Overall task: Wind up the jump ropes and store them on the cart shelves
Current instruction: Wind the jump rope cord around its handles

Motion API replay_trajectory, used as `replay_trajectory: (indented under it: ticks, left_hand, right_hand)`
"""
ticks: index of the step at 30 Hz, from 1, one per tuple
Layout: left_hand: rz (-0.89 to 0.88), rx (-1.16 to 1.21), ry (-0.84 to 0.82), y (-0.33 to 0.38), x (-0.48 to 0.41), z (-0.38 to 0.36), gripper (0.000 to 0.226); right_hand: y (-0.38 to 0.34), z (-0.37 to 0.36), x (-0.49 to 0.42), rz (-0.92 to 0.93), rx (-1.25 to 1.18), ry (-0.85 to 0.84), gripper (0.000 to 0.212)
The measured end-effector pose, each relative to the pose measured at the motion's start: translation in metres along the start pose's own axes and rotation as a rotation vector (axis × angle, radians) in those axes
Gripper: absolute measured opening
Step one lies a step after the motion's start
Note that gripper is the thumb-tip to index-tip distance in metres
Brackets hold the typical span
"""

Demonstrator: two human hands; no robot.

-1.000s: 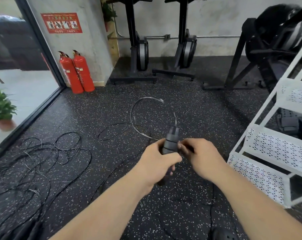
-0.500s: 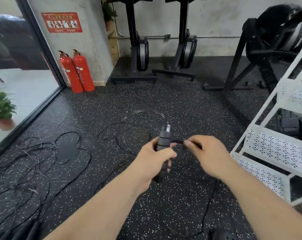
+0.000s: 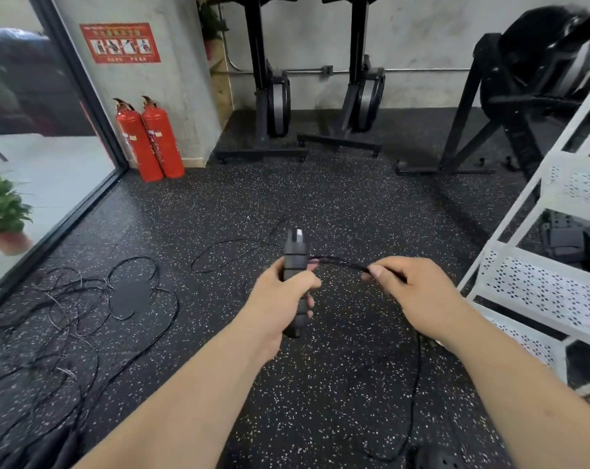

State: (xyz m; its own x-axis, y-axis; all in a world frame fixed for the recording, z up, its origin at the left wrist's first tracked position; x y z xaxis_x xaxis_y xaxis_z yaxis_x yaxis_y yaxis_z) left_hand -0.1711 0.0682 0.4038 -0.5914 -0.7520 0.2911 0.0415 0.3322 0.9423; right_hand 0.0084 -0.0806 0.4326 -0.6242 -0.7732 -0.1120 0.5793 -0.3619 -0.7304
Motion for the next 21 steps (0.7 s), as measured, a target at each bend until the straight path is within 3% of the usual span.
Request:
replay_trajectory:
  ticks: [6,11,15,18,21]
  left_hand:
    - [0.073,-0.009,-0.186,-0.014,0.020,-0.032,0.029]
    - [0.062,0.025,-0.029,0.004,0.002,-0.006,0.039]
    - [0.036,0.086,0.086,0.009,-0.010,0.016,0.040]
    - [0.043,0.047,0.010,0.005,-0.004,0.006,0.041]
    - [0.123,0.014,-0.144,-0.006,0.012,-0.021,0.049]
  right_hand:
    - [-0.005,-0.036,0.003,-0.011,0.101,-0.039,0.027]
    - [-0.001,-0.005,-0.003,-0.003,0.178,-0.114,0.029]
    - [0.010,0.016,-0.002,-0.024,0.207,-0.025,0.026]
    - [0.003,0.006,0.000,-0.049,0.097,0.050,0.026]
    - [-0.007,-0.018,0.004,-0.016,0.167,0.025,0.027]
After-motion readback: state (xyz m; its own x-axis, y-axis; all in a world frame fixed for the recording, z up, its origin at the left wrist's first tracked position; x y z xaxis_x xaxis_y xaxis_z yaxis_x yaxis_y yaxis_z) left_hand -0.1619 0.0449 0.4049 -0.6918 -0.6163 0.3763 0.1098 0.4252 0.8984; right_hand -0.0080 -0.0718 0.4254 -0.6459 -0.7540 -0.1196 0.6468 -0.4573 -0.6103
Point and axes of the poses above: each hand's wrist, its own x-axis away from the middle knuckle, its own z-axis out of the back of the hand, y = z × x, the point moved 2 cm from there along -x, towards the middle knuckle, and after that the axes turned 6 degrees about y, right-handed, at the moved point
